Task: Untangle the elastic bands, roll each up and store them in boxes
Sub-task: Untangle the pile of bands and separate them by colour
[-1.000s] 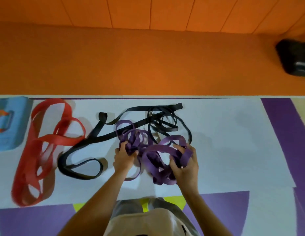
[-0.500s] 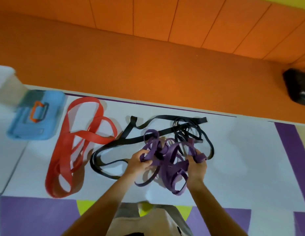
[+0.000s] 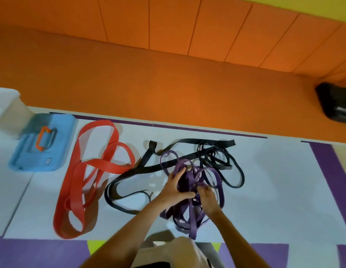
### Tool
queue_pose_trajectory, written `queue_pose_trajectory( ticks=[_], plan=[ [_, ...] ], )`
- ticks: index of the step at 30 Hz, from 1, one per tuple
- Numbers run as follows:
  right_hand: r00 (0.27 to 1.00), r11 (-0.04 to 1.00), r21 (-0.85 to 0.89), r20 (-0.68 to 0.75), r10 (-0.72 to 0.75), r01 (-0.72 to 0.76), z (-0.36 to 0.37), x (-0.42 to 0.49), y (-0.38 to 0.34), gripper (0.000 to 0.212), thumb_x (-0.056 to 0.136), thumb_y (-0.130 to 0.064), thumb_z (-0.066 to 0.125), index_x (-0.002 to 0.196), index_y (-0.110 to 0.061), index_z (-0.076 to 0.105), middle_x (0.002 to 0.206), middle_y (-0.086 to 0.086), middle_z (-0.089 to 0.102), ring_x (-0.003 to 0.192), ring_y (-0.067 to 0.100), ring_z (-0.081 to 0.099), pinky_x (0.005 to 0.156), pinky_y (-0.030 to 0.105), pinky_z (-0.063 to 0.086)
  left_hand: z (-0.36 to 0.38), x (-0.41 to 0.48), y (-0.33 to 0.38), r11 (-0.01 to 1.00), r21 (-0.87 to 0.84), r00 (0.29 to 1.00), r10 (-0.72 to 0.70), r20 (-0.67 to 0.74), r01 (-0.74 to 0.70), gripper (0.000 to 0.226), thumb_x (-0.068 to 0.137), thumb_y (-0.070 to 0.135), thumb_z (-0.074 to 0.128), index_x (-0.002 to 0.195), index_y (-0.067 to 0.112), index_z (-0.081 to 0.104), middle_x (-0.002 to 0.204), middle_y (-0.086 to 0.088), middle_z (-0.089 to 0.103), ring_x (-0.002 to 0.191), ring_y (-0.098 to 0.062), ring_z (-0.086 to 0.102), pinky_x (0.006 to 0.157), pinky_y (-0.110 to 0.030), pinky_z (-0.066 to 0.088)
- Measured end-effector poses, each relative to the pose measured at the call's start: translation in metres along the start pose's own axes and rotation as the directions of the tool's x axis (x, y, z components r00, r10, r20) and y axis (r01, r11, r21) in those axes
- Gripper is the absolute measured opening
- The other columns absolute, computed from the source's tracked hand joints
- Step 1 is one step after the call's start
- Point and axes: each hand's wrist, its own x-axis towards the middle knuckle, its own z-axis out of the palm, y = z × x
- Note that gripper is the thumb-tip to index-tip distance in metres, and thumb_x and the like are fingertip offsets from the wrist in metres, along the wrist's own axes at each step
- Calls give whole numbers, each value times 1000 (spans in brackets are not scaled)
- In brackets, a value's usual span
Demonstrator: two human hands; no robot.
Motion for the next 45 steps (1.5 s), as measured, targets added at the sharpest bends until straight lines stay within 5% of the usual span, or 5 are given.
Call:
queue_pose_trajectory(
  ticks=[3, 8, 17, 28, 45],
  plan=[
    [999, 997, -78, -45, -17, 13, -16, 7, 12, 30, 108, -23, 53, 123, -4, 71, 126, 9, 67, 130, 31, 55, 107, 35, 42, 20, 17, 1, 924, 379, 996, -73, 54, 48, 133, 67, 58, 93, 161, 58, -2, 174, 4, -22, 162, -37, -8, 127, -64, 20],
    [983, 981, -105, -62, -173, 166, -49, 20, 29, 40, 96, -20, 74, 56, -22, 69, 59, -10, 59, 73, 10, 57, 69, 21, 43, 52, 41, 11, 845, 513, 978, -58, -198, 154, 135, 70, 57, 91, 158, 58, -12, 173, 4, -24, 160, -47, -5, 117, -78, 28],
    [981, 984, -43, -81, -178, 174, -118, 59, 87, 14, 103, -25, 65, 90, -27, 69, 106, 2, 64, 88, 11, 66, 81, 25, 52, 57, 67, 8, 754, 528, 885, -151, -439, 391, 122, 72, 58, 91, 165, 34, 16, 175, -7, -10, 159, -44, 7, 117, -72, 32],
    [903, 928, 312, 427, 56, -205, -140, 68, 104, 31, 106, -18, 61, 133, -27, 53, 124, 2, 63, 114, 32, 67, 84, 45, 65, 80, 89, 30, 785, 457, 865, -192, -463, 418, 73, 91, 11, 75, 150, 34, 38, 137, -6, 44, 132, -37, 51, 108, -62, 50],
    [924, 855, 429, 358, 135, -291, -104, 55, 91, 14, 105, -16, 63, 107, -2, 64, 94, 17, 79, 82, 34, 80, 69, 43, 66, 29, 30, 18, 967, 250, 875, 77, -478, 52, 47, 76, 16, 90, 105, 38, 60, 104, 15, 66, 99, -3, 65, 88, -16, 50]
  ],
)
